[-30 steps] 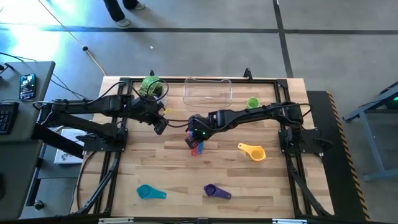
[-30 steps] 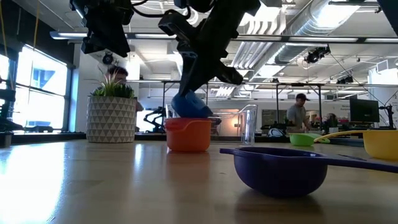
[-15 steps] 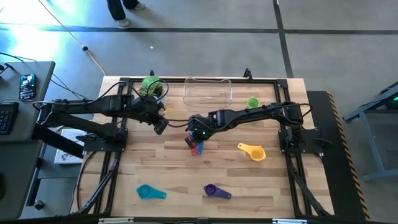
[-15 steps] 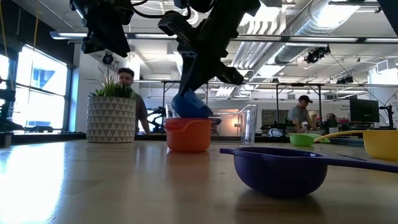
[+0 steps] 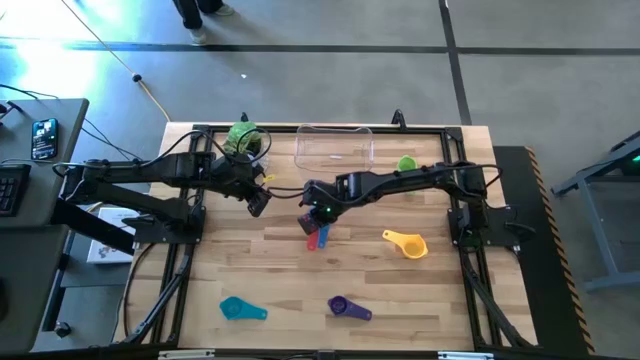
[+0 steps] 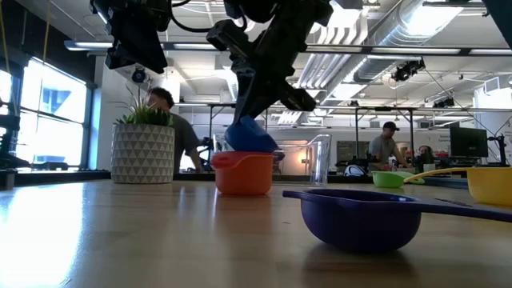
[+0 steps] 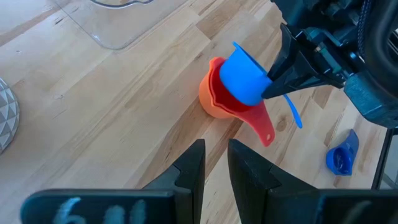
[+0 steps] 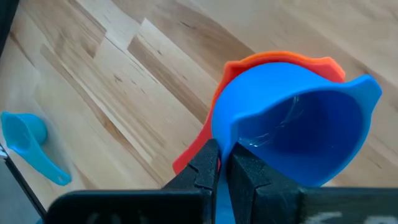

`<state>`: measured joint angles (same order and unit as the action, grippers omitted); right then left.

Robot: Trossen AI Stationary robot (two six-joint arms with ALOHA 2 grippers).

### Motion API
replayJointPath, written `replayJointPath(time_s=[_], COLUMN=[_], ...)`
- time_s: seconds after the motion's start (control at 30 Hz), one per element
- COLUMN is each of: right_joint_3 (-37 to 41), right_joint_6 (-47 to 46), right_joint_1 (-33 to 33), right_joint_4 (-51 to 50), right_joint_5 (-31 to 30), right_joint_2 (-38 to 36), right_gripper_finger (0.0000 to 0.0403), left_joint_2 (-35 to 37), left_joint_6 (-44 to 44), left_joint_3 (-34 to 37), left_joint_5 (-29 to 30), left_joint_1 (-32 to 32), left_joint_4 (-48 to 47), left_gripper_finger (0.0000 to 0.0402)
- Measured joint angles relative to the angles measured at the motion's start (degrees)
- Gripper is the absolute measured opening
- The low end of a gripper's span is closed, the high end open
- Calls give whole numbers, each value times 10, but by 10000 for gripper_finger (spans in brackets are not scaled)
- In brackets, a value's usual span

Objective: Nest measuring cups in basket
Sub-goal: Stack the blue measuring cup on top of the red measuring cup

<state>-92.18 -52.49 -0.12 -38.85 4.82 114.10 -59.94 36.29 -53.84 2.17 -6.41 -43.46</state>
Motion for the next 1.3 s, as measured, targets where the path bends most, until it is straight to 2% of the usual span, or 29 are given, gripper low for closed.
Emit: replayJointPath(time_s=[0.27,0.4,0.67,1.03,1.3], right_joint_3=[0,0,0,0,0], right_joint_6=[-23,-28,-30,-46,-75], right_joint_1=[0,-8,-10,-10,-14], right_joint_4=[1,1,1,4,-1], right_joint_5=[-16,22,17,13,26], right_joint_2=[0,0,0,0,-15], right_gripper_finger=[12,12,14,89,97], left_joint_2=[0,0,0,0,0], left_joint_6=[-1,-1,-9,-10,-10], left_joint_3=[0,0,0,0,0], left_joint_5=[0,0,0,0,0], left_joint_1=[0,0,0,0,0], left_joint_4=[0,0,0,0,0], left_gripper_finger=[60,60,60,60,60])
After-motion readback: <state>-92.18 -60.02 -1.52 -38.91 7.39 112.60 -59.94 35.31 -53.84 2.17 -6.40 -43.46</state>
